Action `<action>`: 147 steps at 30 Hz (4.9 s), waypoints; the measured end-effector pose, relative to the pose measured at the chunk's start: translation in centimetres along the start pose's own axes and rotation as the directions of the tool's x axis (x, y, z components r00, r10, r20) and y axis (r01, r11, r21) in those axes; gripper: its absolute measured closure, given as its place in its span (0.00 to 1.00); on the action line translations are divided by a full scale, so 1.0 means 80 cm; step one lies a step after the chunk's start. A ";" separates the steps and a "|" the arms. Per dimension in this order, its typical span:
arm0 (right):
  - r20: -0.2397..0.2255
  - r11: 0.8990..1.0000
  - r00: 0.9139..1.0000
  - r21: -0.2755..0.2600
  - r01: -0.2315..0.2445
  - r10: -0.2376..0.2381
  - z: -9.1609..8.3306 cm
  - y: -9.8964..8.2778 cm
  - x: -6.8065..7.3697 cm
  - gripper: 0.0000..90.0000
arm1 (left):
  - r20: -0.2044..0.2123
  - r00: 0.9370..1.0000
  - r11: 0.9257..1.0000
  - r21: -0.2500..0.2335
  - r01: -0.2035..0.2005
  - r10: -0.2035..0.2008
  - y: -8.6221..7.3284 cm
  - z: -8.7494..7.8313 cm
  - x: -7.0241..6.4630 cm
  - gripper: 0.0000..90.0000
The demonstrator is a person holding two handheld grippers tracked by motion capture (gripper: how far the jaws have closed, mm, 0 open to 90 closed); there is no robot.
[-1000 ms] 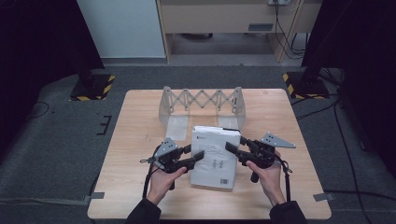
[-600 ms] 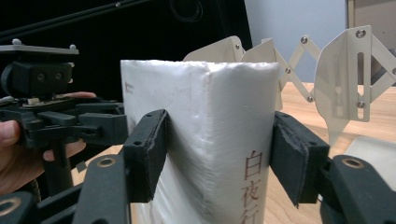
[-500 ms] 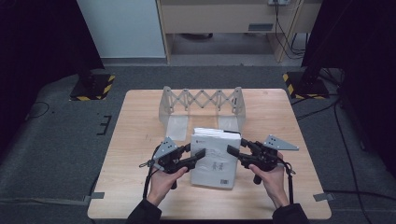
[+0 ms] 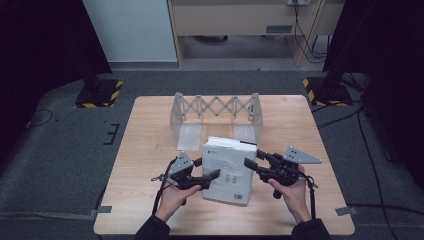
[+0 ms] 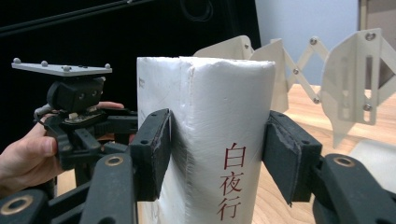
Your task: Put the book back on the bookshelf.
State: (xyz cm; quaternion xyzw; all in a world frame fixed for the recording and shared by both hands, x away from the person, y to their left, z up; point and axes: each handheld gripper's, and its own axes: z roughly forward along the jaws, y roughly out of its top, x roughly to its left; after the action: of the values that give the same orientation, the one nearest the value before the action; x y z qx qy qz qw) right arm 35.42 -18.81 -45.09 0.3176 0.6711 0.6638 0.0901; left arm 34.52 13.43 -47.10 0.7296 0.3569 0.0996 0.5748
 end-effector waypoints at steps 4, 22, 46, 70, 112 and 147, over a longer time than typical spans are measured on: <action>0.012 1.000 1.000 -0.005 -0.005 0.006 0.003 0.000 -0.002 0.50 | -0.021 1.000 1.000 -0.010 0.014 -0.014 -0.001 0.000 -0.002 0.42; -0.046 0.999 0.998 -0.008 0.033 -0.033 0.006 0.005 0.001 0.46 | -0.016 1.000 0.999 -0.049 -0.021 0.021 -0.006 -0.015 -0.013 0.44; -0.012 1.000 1.000 -0.012 0.025 -0.025 0.009 0.004 0.000 0.48 | 0.049 0.999 1.000 0.014 -0.007 0.006 -0.007 0.008 0.005 0.30; -0.072 0.999 0.997 0.009 0.042 -0.041 0.007 0.005 0.001 0.37 | 0.065 0.997 0.999 -0.042 -0.034 0.036 -0.017 0.006 -0.003 0.28; -0.092 0.992 0.990 0.052 0.116 -0.111 0.015 0.023 0.018 0.39 | 0.008 0.996 0.993 -0.072 0.089 -0.089 -0.044 -0.027 0.018 0.37; -0.109 0.989 0.988 0.082 0.122 -0.113 0.030 0.043 0.030 0.49 | 0.032 0.994 0.993 -0.055 0.105 -0.103 -0.048 -0.009 0.027 0.36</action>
State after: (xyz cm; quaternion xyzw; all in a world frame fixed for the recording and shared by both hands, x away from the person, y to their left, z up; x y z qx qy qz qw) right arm 35.88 -15.76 -41.36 0.2461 0.7213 0.6425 0.0798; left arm 34.11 15.69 -50.90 0.6948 0.3833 0.0690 0.6046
